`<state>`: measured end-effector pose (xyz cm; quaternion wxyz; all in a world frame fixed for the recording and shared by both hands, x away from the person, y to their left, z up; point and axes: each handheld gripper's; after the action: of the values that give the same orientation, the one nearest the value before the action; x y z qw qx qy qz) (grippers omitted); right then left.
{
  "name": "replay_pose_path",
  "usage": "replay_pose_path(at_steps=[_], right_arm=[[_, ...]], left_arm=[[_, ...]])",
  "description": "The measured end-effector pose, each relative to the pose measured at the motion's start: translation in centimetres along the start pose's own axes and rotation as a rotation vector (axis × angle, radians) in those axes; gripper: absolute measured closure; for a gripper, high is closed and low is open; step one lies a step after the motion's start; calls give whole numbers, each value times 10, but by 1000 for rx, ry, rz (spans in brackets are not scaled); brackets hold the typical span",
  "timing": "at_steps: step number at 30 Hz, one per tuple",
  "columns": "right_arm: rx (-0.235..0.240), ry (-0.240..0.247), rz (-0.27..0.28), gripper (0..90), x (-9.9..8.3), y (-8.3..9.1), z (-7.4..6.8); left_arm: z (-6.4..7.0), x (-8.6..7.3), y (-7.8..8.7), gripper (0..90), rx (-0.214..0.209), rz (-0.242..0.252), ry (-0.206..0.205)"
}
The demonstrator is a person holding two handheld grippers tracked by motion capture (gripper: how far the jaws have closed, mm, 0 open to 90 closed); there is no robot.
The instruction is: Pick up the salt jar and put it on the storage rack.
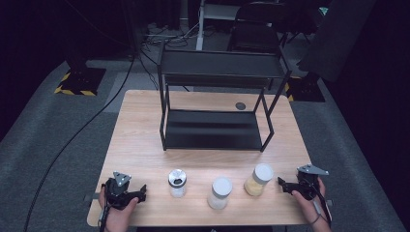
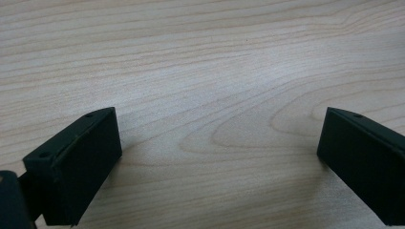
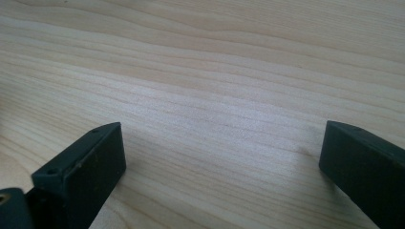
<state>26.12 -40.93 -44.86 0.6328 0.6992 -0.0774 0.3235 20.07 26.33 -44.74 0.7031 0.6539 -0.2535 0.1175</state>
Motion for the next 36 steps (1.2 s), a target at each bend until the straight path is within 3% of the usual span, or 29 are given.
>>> replay_pose_path(at_steps=[9, 18, 29, 36], right_arm=[[0, 0, 0, 15, 0, 0, 0], [0, 0, 0, 15, 0, 0, 0], [0, 0, 0, 15, 0, 0, 0], [0, 0, 0, 15, 0, 0, 0]], left_arm=[[0, -2, 1, 14, 0, 4, -1], [-1, -4, 7, 42, -20, 30, 28], [19, -4, 29, 39, -25, 118, 34], [31, 2, 45, 40, -39, 152, 9]])
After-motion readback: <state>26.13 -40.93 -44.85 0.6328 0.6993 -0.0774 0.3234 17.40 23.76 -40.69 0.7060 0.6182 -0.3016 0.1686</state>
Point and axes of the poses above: each handheld gripper's, and its own axes: y roughly backward along the jaws, x roughly out of its top, z roughly to its right, and after that the axes turned 13 degrees about -z, right-handed
